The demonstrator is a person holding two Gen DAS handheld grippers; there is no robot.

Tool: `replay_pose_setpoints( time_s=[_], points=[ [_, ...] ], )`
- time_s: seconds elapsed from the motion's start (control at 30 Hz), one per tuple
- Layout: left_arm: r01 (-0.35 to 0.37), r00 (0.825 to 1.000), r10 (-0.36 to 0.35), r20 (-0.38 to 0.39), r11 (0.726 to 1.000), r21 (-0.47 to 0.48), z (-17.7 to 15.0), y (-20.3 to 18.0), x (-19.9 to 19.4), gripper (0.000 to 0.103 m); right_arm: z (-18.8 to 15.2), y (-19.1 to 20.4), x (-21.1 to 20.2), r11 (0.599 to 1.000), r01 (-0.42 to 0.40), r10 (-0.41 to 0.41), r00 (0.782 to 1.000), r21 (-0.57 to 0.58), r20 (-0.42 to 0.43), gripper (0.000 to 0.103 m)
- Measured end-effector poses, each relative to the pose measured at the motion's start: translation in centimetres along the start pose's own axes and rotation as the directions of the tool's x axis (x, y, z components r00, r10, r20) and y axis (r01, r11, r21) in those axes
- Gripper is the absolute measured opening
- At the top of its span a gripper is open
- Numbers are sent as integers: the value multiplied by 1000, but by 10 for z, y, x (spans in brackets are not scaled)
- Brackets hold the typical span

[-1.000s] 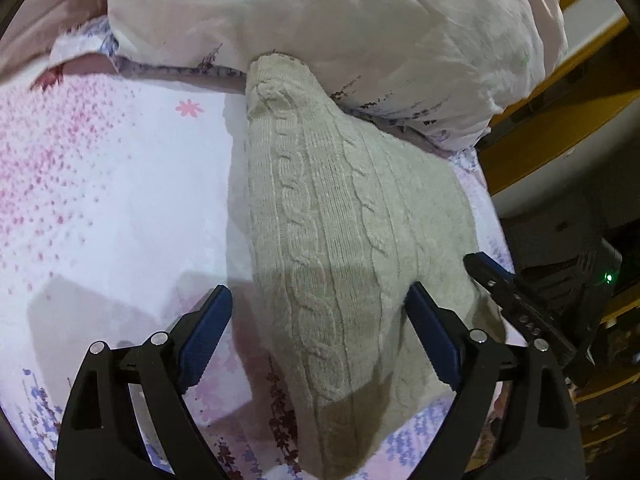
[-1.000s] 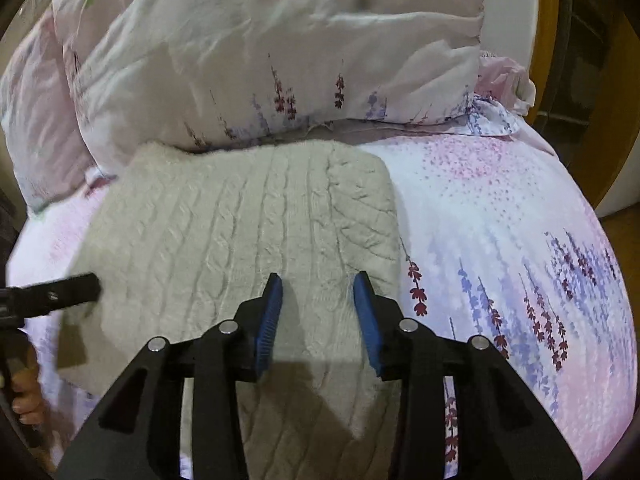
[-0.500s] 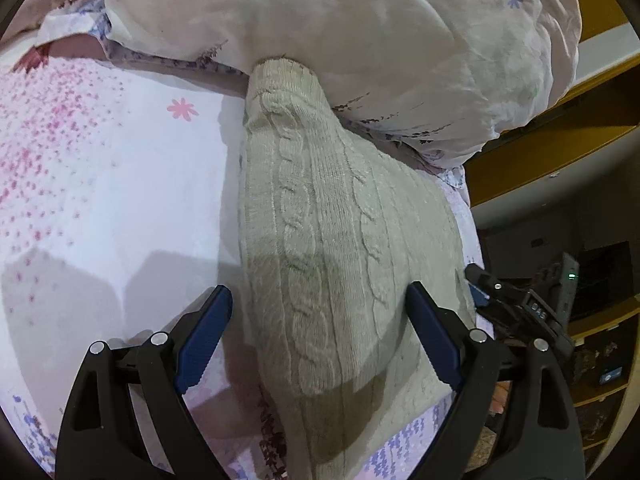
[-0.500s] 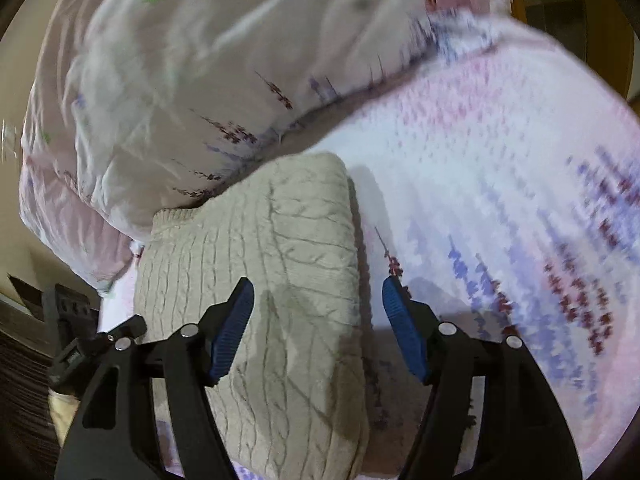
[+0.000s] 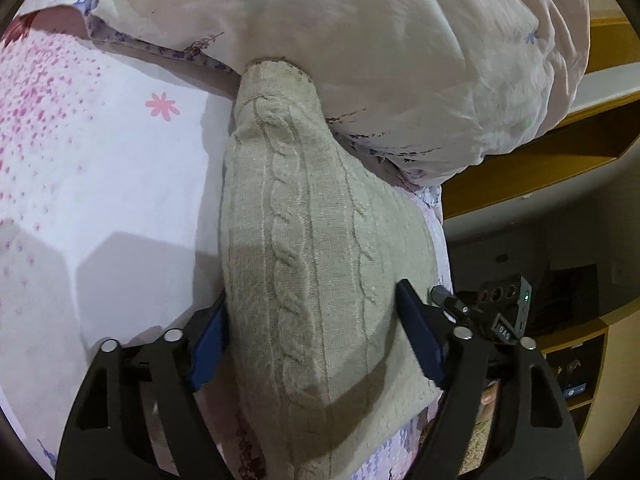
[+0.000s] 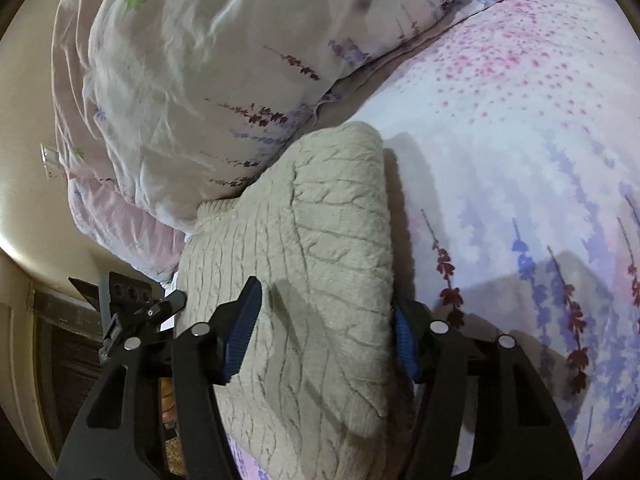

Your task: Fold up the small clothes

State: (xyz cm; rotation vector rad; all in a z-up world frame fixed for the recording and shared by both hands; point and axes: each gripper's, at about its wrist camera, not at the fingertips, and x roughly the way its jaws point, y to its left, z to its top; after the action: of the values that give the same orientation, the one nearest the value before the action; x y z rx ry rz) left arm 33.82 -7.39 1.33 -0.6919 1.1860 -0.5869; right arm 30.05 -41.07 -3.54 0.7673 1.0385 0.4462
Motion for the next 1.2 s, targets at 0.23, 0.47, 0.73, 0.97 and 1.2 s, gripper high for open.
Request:
replay_pose_setpoints(
  time_s=[0.23, 0.47, 0.73, 0.97, 1.2],
  points=[
    [3, 999, -4, 35, 1000, 14, -7, -7, -3, 50, -7, 10, -7, 999, -18, 19, 999, -28, 39, 26],
    [81, 996, -82, 38, 996, 33, -5, -10, -26, 44, -10, 54, -27, 994, -60, 69, 992, -88, 101, 22],
    [83, 986, -95, 136, 992, 93, -3, 4, -100, 44, -13, 97, -1, 982, -149, 157, 985, -113, 71, 22],
    [-6, 984, -1, 179, 999, 40, -10, 61, -159, 44, -35, 132, 72, 980, -142, 139, 990, -140, -33, 22],
    [-34, 989, 49, 138, 993, -111, -10, 128, -150, 51, -48, 134, 108, 990, -15, 7, 998, -140, -56, 25]
  ],
)
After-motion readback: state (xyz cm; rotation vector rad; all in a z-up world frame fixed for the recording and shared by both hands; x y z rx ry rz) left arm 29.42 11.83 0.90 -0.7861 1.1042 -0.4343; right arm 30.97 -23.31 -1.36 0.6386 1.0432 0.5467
